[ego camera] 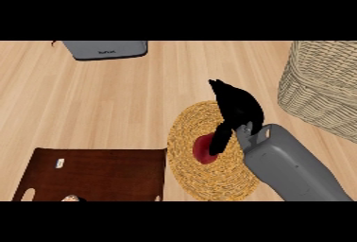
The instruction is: Pick the pear from the placemat and place it in the basket
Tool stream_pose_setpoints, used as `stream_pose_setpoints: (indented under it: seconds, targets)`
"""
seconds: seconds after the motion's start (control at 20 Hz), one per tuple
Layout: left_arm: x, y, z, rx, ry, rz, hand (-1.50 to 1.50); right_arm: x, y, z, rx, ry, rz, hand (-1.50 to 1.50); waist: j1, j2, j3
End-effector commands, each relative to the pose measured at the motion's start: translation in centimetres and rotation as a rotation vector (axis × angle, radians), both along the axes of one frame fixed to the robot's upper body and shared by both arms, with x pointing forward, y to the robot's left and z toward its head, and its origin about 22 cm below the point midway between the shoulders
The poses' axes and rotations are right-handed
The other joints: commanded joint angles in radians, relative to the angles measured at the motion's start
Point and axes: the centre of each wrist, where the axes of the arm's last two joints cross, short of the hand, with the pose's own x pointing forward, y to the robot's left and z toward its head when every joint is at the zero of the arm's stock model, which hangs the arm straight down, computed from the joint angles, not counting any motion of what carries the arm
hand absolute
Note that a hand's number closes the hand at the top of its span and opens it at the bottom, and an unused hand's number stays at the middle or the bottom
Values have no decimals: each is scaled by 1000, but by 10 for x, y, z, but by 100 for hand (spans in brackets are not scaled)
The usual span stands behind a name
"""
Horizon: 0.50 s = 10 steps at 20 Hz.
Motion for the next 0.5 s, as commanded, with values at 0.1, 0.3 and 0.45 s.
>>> stream_pose_setpoints:
  seconds: [0.1,0.3,0.45]
  targets:
    - [85,-31,14,-90,-335,-146,0,-6,2,-16,-51,19,-67,-150,-18,4,-31]
    - [91,-32,20,-102,-341,-143,0,-11,-1,-25,-26,6,-83,-150,-27,6,-29]
    - [91,-39,19,-96,-356,-156,0,-10,7,-22,-25,-1,-80,-150,-7,7,-29]
